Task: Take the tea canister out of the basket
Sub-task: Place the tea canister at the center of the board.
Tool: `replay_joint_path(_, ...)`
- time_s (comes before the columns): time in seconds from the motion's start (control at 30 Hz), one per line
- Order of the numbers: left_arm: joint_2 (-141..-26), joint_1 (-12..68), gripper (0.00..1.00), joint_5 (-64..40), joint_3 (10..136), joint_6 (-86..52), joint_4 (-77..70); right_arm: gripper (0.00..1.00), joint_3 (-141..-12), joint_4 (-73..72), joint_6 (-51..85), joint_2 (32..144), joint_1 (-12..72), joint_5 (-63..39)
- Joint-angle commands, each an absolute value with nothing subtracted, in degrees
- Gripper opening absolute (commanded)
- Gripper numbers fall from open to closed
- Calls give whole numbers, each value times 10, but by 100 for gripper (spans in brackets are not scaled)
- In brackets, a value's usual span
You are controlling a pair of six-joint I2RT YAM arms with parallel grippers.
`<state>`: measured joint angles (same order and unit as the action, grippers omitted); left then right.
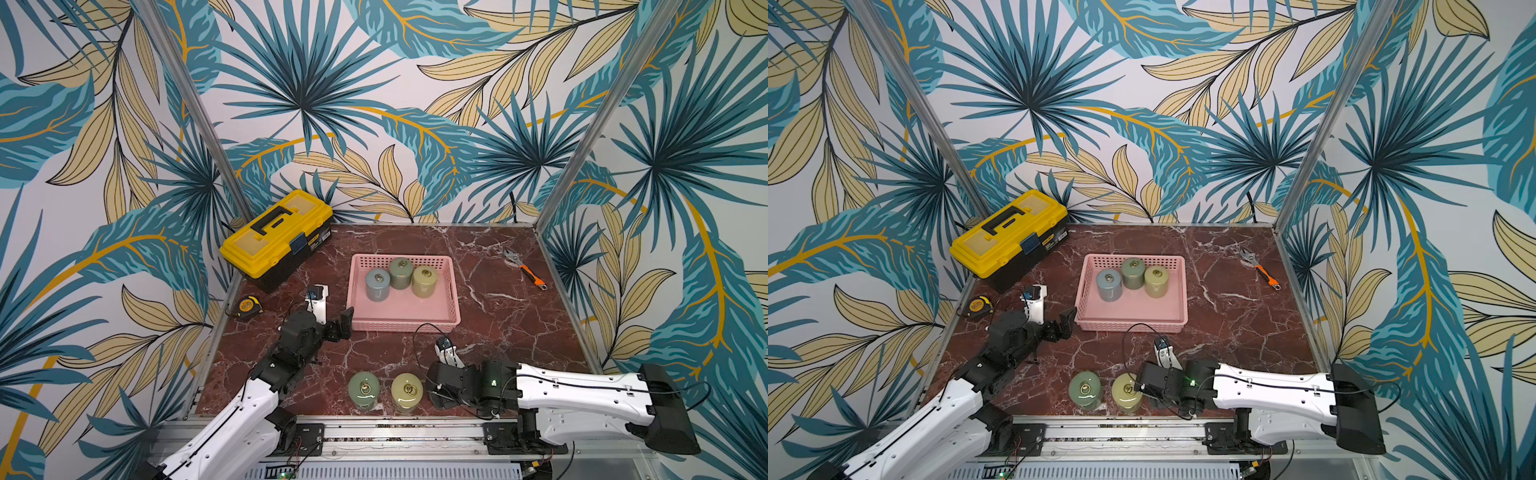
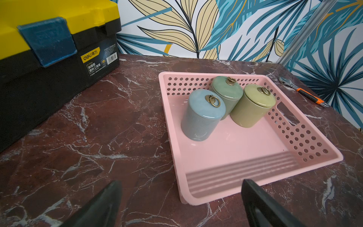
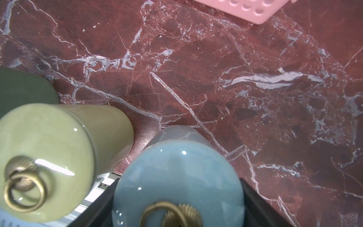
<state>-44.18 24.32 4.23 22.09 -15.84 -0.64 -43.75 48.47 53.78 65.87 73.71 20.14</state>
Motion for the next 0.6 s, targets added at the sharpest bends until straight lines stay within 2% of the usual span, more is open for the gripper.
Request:
replay_joint_path(0.0,-434,242,100,45,202,-152,-21,57,-425,465,560,654,743,220)
replay_joint_path(0.33,-434,242,100,46,202,-153,-20,59,-412,460,578,654,755,217)
replay_joint_path(0.57,-434,242,100,46,202,-153,-19,78,-407,461,591,657,762,214)
